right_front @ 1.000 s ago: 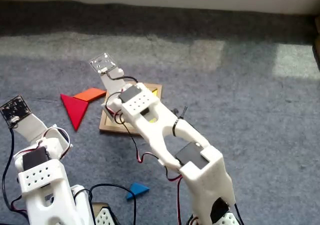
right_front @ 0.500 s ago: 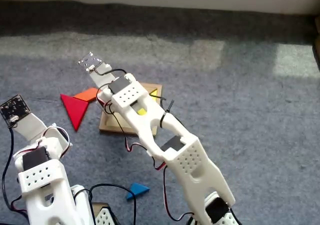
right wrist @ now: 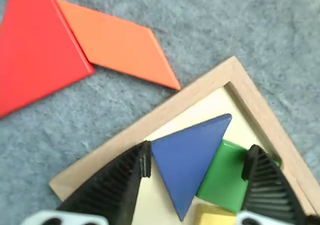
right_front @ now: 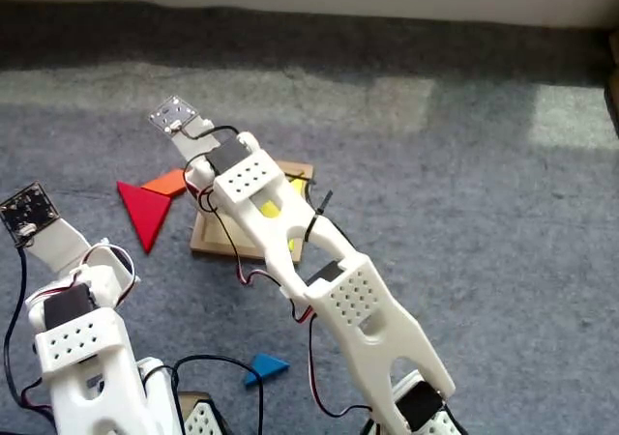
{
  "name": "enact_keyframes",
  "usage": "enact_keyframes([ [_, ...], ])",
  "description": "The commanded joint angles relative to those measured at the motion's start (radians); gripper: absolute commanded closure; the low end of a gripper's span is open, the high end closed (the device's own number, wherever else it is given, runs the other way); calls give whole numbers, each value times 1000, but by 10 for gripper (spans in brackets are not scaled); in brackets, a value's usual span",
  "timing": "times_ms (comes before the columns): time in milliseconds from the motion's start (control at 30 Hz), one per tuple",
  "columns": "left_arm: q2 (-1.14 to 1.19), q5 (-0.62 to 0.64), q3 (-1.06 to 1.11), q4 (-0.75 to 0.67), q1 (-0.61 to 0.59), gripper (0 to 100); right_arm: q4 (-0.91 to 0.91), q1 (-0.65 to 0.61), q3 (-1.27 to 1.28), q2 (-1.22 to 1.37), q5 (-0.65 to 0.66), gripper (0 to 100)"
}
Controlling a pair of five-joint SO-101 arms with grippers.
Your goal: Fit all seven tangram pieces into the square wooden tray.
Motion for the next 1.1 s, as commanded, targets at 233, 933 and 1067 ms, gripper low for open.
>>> enact_keyframes([
  [233,-15,-3,-38,-21,-10,995,200,22,-13,22,77,713],
  [933,-15,-2,-38,-21,-8,995,245,24,-156,25,129,713],
  [1067,-15,0,-38,-21,-8,995,318,31,-208,12,61,713],
])
